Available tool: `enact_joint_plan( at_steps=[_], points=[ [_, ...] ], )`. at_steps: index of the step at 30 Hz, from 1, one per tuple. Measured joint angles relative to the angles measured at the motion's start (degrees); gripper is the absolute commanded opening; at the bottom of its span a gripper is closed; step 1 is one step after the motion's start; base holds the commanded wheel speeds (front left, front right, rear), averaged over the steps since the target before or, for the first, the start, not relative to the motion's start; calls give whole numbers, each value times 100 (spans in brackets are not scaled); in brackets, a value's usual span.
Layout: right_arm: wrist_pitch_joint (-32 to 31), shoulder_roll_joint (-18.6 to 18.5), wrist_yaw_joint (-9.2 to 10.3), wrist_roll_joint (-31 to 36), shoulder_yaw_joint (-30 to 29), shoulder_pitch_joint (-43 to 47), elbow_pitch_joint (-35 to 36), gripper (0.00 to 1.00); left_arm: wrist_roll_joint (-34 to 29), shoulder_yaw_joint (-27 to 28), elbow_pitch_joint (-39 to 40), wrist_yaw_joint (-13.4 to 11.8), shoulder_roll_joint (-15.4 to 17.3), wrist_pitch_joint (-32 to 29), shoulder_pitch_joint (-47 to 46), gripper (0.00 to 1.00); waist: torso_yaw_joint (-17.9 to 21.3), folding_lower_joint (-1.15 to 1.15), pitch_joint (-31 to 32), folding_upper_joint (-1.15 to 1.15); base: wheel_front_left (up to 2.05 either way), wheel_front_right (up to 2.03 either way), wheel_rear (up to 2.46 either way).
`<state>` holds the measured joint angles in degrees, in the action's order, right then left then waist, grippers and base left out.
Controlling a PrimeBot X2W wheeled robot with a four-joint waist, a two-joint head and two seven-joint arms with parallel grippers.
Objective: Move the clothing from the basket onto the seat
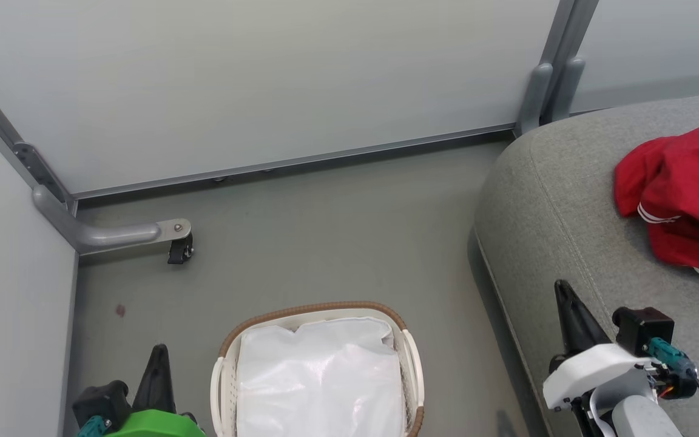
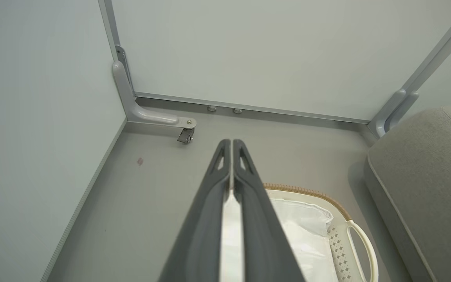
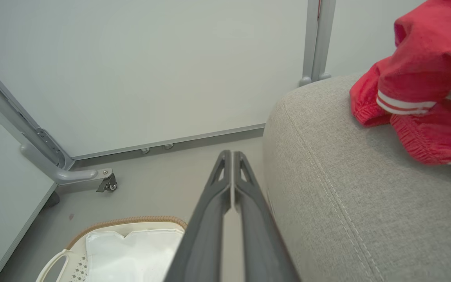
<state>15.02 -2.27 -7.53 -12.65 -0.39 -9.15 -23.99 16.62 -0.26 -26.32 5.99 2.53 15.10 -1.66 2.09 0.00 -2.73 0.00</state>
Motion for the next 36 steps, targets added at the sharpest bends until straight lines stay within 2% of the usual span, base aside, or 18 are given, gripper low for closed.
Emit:
enact_joint_plan(
  at_steps=[16,36],
  points=[
    [-446,8,0,-1580,-118,55,135,0,1513,129,186,7,-11,-453,-5,0,-27,0,33,0,0,0,0],
    [-896,0,0,-3278,-243,128,364,0,3110,261,460,54,-10,-902,-55,0,-60,0,73,0,0,0,0]
  ],
)
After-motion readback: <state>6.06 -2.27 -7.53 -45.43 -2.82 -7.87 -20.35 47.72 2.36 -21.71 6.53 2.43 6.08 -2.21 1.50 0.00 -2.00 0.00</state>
